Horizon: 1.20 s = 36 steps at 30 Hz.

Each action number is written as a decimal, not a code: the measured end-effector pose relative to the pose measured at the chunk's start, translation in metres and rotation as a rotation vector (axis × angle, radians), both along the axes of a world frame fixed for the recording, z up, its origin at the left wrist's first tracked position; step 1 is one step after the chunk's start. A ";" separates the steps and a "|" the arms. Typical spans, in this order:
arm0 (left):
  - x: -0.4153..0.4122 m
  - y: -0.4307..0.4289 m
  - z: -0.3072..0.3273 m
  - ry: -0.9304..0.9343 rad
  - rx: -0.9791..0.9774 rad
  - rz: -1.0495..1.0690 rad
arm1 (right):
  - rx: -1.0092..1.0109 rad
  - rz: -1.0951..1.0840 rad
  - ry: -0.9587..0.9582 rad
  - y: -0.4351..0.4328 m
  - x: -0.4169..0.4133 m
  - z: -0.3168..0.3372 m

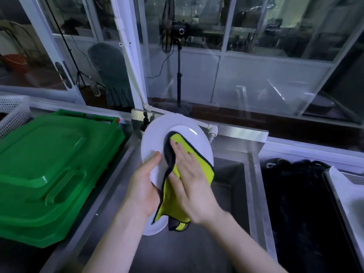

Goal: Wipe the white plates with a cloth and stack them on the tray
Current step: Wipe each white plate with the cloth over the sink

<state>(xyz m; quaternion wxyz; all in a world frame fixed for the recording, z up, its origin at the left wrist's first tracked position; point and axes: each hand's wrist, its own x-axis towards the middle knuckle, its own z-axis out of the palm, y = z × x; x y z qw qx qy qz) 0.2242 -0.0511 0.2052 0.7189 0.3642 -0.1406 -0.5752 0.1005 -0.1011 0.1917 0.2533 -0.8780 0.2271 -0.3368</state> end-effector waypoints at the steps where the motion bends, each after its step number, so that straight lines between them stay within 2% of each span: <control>1: -0.003 0.000 0.000 0.000 -0.003 -0.019 | 0.037 -0.028 -0.009 -0.008 0.003 0.006; 6: 0.007 -0.001 0.001 -0.026 -0.051 0.047 | 0.290 -0.180 -0.082 -0.032 -0.021 0.006; 9: 0.014 -0.004 0.002 -0.039 -0.081 0.117 | 0.344 -0.053 -0.129 -0.006 -0.045 -0.012; 11: 0.012 -0.006 0.005 -0.025 -0.075 0.140 | 0.544 0.004 -0.192 0.007 -0.060 -0.018; 13: 0.007 -0.008 0.008 -0.029 -0.032 0.164 | 0.756 -0.075 -0.345 0.002 -0.070 -0.018; 15: 0.003 -0.011 0.011 -0.044 0.010 0.183 | 0.782 -0.264 -0.444 -0.010 -0.078 -0.016; 17: 0.000 -0.013 0.013 -0.030 0.032 0.199 | 0.707 -0.408 -0.424 -0.018 -0.083 -0.011; 20: -0.005 -0.015 0.017 -0.017 0.044 0.201 | 0.546 -0.335 -0.210 -0.013 -0.090 -0.009; 23: -0.015 -0.018 0.023 -0.028 0.068 0.188 | 0.238 -0.277 0.051 -0.008 -0.097 -0.009; 26: -0.030 -0.018 0.030 -0.041 0.126 0.163 | -0.056 -0.406 0.150 -0.009 -0.101 -0.002; 28: -0.042 -0.017 0.033 -0.050 0.145 0.137 | -0.137 -0.511 0.153 -0.012 -0.106 0.005; 32: -0.064 -0.017 0.037 -0.073 0.104 0.106 | -0.317 -0.537 0.050 -0.018 -0.124 0.019; 36: -0.079 -0.018 0.042 -0.065 0.141 0.074 | -0.361 -0.561 -0.004 -0.024 -0.143 0.035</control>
